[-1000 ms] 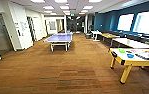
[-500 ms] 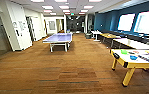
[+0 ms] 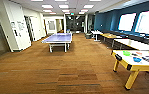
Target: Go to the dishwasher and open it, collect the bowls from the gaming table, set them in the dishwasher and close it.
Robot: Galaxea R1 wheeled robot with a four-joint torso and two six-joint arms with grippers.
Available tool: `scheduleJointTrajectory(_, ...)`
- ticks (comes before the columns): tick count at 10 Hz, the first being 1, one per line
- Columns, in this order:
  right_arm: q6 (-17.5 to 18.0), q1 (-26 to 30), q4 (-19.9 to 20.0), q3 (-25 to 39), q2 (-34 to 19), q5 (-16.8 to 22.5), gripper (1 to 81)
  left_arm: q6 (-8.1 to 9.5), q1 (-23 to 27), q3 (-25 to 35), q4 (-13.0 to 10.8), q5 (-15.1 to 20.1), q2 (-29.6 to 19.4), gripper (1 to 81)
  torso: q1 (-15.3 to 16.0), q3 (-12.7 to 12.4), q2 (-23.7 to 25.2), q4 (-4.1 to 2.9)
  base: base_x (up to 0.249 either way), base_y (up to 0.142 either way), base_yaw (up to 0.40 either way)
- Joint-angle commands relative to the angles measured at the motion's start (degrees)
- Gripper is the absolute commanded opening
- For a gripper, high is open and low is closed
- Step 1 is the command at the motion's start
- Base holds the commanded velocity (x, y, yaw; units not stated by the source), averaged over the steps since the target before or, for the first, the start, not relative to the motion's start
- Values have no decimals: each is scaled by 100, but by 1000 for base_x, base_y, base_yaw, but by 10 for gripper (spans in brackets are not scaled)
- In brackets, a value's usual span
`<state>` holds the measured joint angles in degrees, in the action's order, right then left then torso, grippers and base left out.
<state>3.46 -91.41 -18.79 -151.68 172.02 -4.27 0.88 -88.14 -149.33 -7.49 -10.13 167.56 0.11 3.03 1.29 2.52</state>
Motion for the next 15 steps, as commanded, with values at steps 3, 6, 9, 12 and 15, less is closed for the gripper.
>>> scheduleJointTrajectory(3, -12, 197, -64, 25, 19, 277, 811, -9, 257, 9, -7, 248, -64, 811, 0, 0, 0, 0, 191, 0, 0)
scheduleJointTrajectory(6, -12, 197, -64, 25, 19, 277, 811, -9, 257, 9, 1, 248, -82, 811, 0, 0, 0, 0, 191, 0, 0)
scheduleJointTrajectory(9, -12, 188, -64, 25, 19, 277, 811, -9, 249, 9, -25, 248, -73, 811, -2, 0, 0, 0, 191, 0, 0)
scheduleJointTrajectory(12, -12, 197, -64, 16, 19, 278, 811, -9, 248, 9, -43, 248, -64, 811, 0, 0, 0, 0, 192, 0, 0)
scheduleJointTrajectory(15, -12, 197, -55, 16, 19, 277, 811, -9, 248, 9, -43, 248, -73, 811, 7, 0, -4, 0, 149, 0, 0)
